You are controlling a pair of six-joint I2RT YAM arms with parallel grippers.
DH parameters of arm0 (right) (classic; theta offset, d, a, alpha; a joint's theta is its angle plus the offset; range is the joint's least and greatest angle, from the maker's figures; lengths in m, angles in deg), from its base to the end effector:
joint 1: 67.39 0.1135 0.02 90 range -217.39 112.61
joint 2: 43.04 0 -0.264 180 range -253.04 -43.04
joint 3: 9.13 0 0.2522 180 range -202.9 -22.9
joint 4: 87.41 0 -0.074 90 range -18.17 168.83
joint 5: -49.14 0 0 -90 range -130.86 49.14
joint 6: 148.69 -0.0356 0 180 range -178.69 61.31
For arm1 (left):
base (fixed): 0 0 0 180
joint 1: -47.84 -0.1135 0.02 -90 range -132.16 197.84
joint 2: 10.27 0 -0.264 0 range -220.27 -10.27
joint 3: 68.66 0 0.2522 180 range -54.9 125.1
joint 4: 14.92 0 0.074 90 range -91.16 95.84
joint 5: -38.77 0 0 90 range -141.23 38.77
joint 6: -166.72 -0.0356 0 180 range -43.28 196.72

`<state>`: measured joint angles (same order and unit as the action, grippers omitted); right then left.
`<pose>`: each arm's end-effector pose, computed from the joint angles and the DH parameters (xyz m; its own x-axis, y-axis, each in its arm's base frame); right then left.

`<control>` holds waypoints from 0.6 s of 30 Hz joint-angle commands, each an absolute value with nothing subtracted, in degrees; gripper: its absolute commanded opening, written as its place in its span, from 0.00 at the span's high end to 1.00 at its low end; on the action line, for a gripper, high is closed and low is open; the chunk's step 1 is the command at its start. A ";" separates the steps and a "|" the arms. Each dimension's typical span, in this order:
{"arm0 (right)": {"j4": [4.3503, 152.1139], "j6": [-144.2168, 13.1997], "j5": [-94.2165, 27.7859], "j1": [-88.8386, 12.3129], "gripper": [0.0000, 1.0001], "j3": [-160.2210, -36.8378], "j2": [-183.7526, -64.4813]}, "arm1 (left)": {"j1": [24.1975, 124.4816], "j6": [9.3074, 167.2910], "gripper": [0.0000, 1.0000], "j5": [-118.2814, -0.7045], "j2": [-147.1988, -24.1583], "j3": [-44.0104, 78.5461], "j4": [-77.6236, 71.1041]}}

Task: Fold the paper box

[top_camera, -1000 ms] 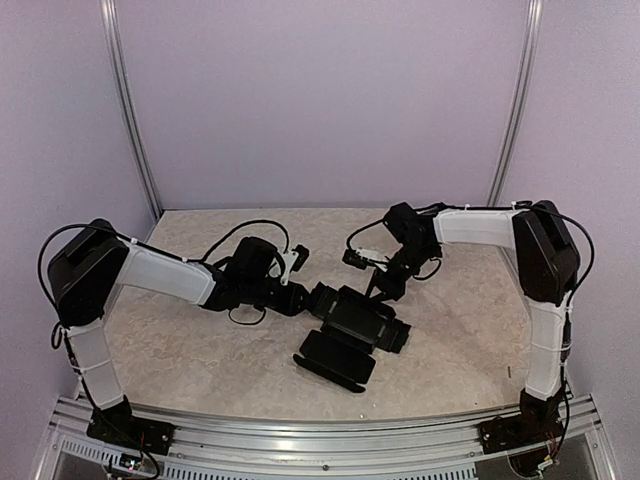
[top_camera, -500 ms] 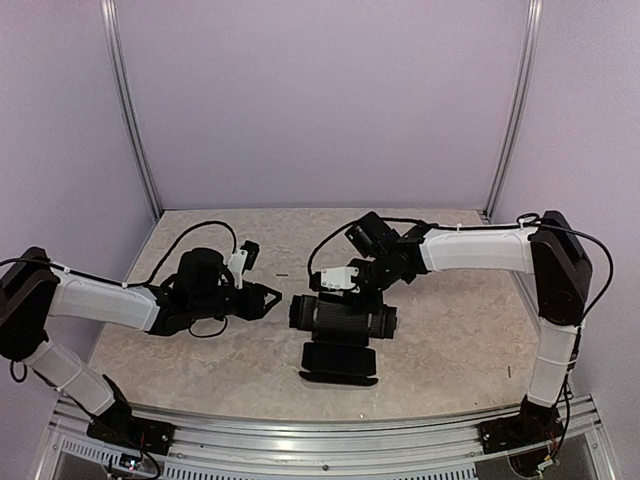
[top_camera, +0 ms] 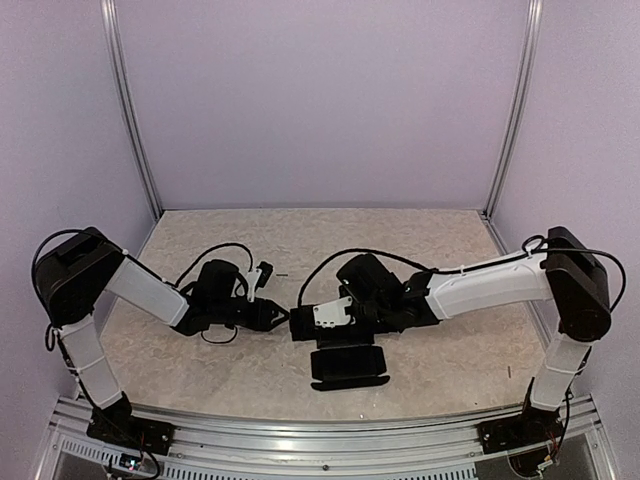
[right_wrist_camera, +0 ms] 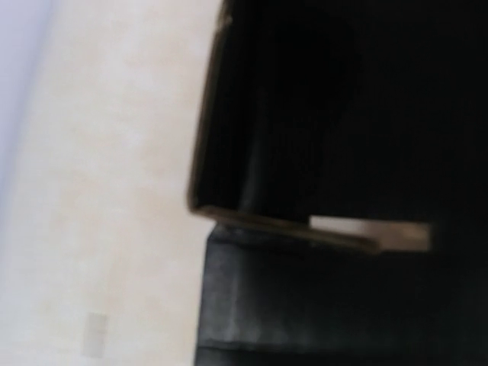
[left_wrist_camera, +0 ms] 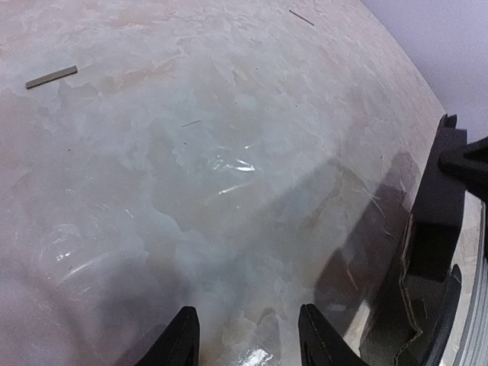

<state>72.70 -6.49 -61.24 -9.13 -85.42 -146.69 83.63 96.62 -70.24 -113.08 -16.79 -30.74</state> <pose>0.2100 0.3159 0.1753 0.2949 -0.9313 -0.2140 -0.7176 -0.0680 -0.6931 0.2573 -0.1998 0.1132 -0.7006 0.1083 -0.7053 0.5643 0.6891 -0.4546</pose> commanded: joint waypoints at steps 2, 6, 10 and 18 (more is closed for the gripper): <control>82.92 -1.45 -67.85 -9.27 1.00 -82.84 -142.32 | 84.05 95.79 0.55 -76.72 -115.18 -16.26 -36.87; 89.05 0.26 -69.15 -9.26 1.00 -80.83 -143.73 | 84.50 94.56 0.54 -78.89 -115.62 -16.40 -40.26; 92.78 1.66 -69.28 -8.74 1.00 -78.82 -144.42 | 84.92 93.77 0.54 -79.05 -116.56 -16.49 -43.70; 103.89 6.69 -72.31 -6.05 1.00 -72.13 -143.26 | 84.84 94.10 0.50 -81.14 -116.96 -19.28 -49.41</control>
